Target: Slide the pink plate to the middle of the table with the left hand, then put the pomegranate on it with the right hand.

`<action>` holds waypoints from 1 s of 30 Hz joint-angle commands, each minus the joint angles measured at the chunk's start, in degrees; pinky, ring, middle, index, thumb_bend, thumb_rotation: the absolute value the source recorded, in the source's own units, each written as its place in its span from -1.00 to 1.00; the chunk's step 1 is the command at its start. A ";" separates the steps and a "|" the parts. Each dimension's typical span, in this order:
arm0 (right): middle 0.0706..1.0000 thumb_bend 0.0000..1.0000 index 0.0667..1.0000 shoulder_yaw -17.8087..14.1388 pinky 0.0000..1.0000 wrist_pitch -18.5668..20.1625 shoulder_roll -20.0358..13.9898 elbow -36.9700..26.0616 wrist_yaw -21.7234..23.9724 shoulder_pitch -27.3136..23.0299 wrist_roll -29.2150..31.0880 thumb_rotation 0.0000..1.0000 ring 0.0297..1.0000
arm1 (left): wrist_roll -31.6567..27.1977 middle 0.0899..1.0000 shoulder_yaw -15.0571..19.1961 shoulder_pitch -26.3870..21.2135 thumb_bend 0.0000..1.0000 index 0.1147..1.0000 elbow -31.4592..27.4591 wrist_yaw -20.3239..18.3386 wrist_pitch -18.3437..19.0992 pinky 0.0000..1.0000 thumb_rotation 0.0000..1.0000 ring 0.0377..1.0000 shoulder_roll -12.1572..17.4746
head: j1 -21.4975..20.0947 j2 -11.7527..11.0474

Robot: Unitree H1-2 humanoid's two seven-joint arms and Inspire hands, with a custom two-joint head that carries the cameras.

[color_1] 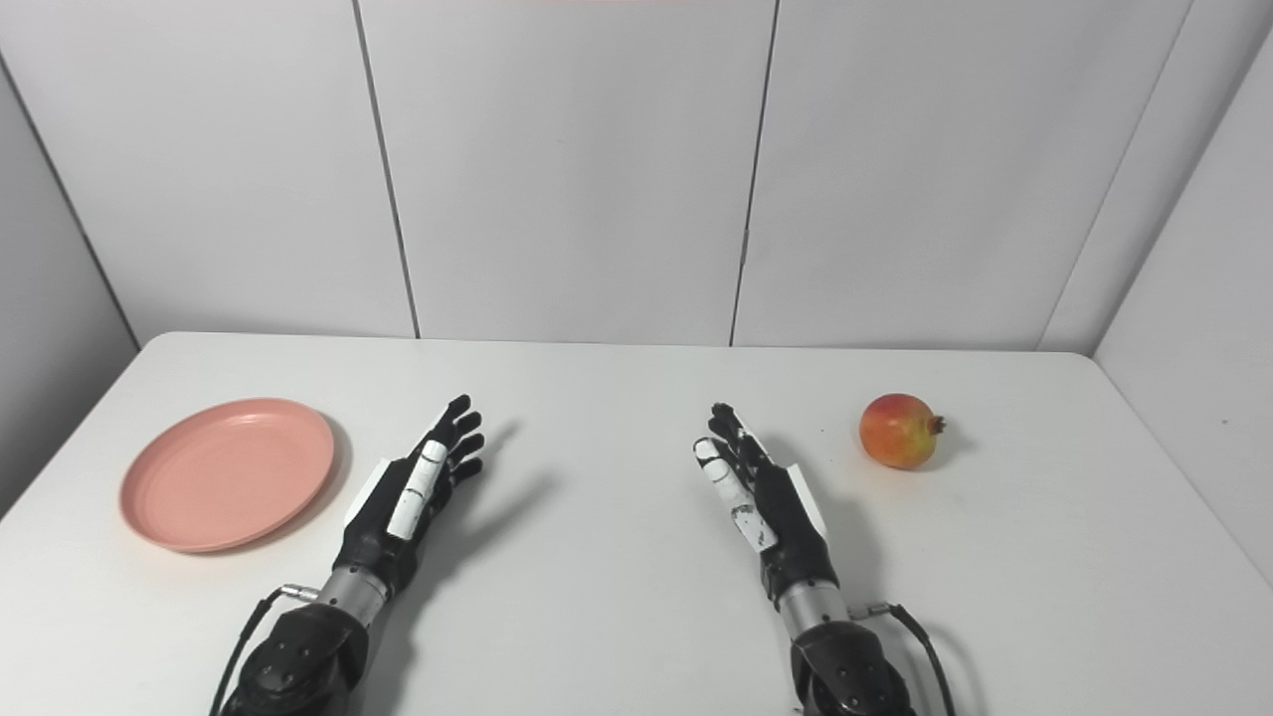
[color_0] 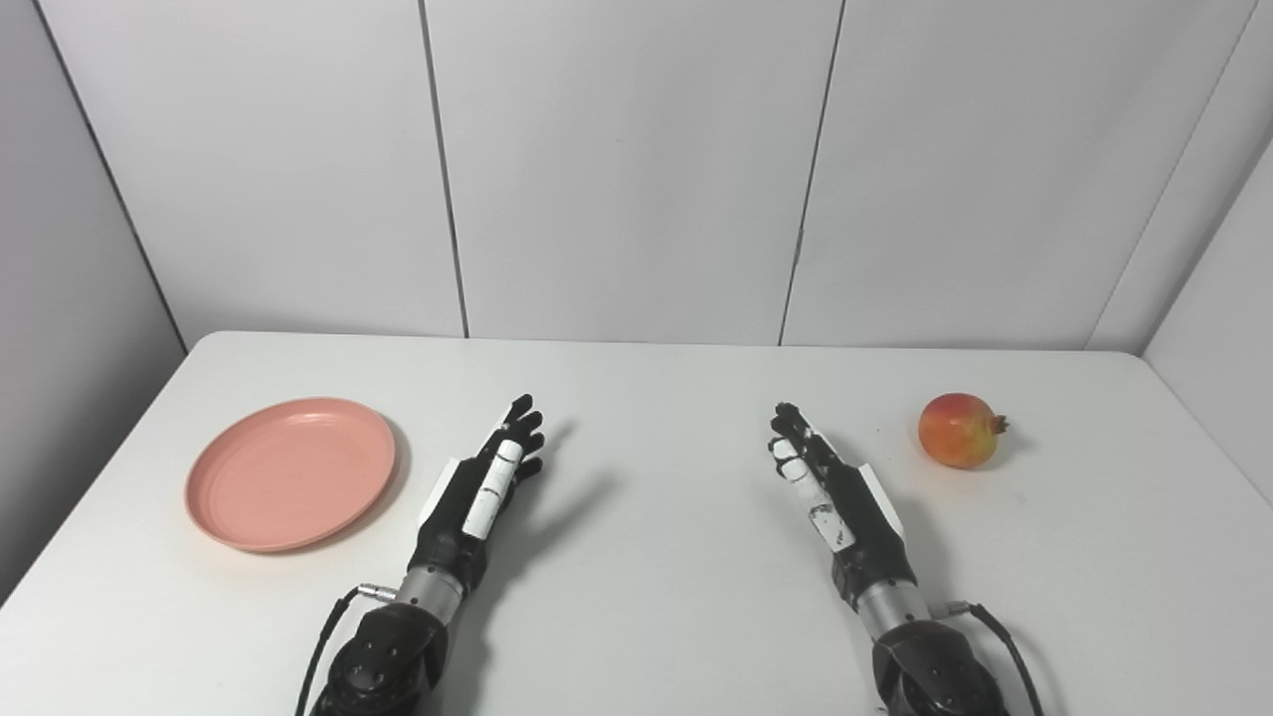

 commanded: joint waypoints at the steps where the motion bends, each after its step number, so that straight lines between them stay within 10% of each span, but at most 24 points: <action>1: 0.86 0.15 0.84 0.00 0.86 0.10 -0.34 -1.94 0.41 -2.33 0.04 0.72 0.82 | 0.08 0.92 -0.33 -0.98 0.33 0.87 -0.58 -0.24 1.18 0.81 0.94 0.89 0.37 | 0.03 0.00; 30: 0.87 0.15 0.86 -0.45 0.90 0.23 -1.42 -2.04 1.82 -1.57 0.77 0.67 0.84 | 2.54 0.92 -2.26 -0.51 0.35 0.89 -0.54 1.18 0.46 0.80 1.00 0.89 -0.01 | 5.28 -1.62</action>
